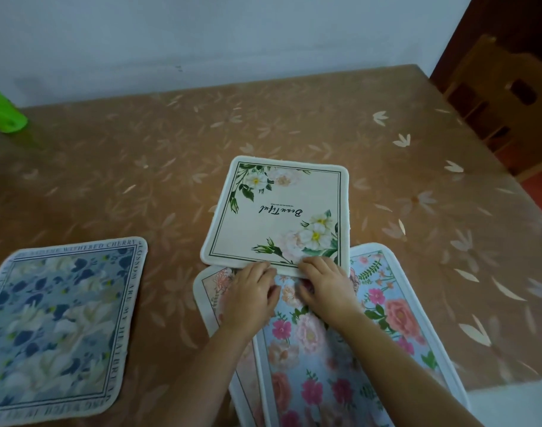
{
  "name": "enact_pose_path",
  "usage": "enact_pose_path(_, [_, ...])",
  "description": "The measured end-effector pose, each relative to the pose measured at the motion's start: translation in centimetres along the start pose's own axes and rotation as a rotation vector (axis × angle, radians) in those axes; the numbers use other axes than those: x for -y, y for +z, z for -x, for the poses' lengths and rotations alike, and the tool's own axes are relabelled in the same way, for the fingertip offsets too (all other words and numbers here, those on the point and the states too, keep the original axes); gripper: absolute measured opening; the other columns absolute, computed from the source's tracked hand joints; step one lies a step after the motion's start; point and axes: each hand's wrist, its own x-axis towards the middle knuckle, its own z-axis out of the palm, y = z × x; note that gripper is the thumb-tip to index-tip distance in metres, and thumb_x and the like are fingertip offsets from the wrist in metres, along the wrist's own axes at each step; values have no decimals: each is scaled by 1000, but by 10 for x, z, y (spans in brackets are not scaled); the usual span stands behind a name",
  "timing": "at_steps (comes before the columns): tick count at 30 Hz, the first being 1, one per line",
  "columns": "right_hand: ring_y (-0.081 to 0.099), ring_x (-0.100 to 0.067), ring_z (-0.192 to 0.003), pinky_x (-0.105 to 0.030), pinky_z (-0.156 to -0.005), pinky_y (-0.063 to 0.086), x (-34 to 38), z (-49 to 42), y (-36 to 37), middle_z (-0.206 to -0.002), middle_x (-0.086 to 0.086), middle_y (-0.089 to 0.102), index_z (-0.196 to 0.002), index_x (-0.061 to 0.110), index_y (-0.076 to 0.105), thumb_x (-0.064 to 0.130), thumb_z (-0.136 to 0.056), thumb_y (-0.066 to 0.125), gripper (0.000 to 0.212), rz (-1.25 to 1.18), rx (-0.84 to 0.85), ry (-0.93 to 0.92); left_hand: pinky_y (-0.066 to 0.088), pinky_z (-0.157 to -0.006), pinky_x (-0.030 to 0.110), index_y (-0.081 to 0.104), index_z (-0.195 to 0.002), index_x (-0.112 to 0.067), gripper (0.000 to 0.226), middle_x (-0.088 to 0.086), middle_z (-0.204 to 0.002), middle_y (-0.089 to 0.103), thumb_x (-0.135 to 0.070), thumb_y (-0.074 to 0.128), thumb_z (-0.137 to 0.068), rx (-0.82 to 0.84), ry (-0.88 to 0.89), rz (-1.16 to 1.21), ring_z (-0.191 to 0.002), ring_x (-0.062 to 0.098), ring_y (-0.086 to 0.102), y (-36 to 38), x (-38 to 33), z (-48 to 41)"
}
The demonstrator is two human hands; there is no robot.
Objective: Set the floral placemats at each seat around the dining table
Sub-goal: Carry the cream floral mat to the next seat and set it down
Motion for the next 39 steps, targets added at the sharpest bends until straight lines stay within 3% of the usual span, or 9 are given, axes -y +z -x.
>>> enact_pose_path(9, [61,-28,-74,-34,-56,54,-1,-15,8,-80,-7,66,-81,8,65,14,-63,75,21,67,-42,-35,47,-90,46,64,-104,-3,31,14,-109,63,-19,70,-78,-10,-87,124,-104,31,56,11,2,-15])
enact_pose_path(13, [57,-23,-56,-28,-41,48,0,-20,4,-61,-7,60,-62,7,61,6,-63,72,11,18,-107,-93,49,-85,49,68,-96,-2,23,15,-100,65,-2,70,-73,-37,-114,228,-98,33,58,10,0,-23])
enact_pose_path(16, [56,-23,-52,-26,-38,46,2,-22,-1,-59,-8,60,-59,5,61,2,-61,73,13,-35,-113,-84,48,-82,41,69,-88,-4,20,12,-95,66,5,69,-71,-91,-164,280,-93,30,59,5,2,-24])
enact_pose_path(23, [57,-22,-56,-23,-46,47,5,-13,-18,-62,-8,60,-62,5,62,-3,-62,74,14,-112,-130,-60,49,-65,34,68,-80,-6,16,9,-76,64,5,71,-69,-90,-107,248,-75,28,59,-20,3,-23])
enact_pose_path(27, [59,-24,-61,-22,-51,44,14,2,-31,-68,-8,62,-69,6,62,2,-63,75,15,-116,-138,-21,41,-63,25,68,-80,-10,16,6,-73,62,0,73,-69,-110,-80,243,-71,24,58,-38,-11,-16])
enact_pose_path(32, [60,-31,-67,-38,-55,52,29,24,-58,-73,-15,64,-72,1,65,2,-71,72,7,-168,-162,-17,47,-63,35,65,-81,-8,10,7,-77,61,-1,69,-75,-128,-46,281,-73,25,57,-57,-33,11])
enact_pose_path(39, [60,-29,-82,-39,-67,49,58,88,-94,-82,-15,64,-79,1,66,11,-82,63,10,-166,-182,32,47,-69,36,67,-87,-9,6,5,-84,62,-9,66,-81,-101,-60,366,-80,22,56,-85,-63,64])
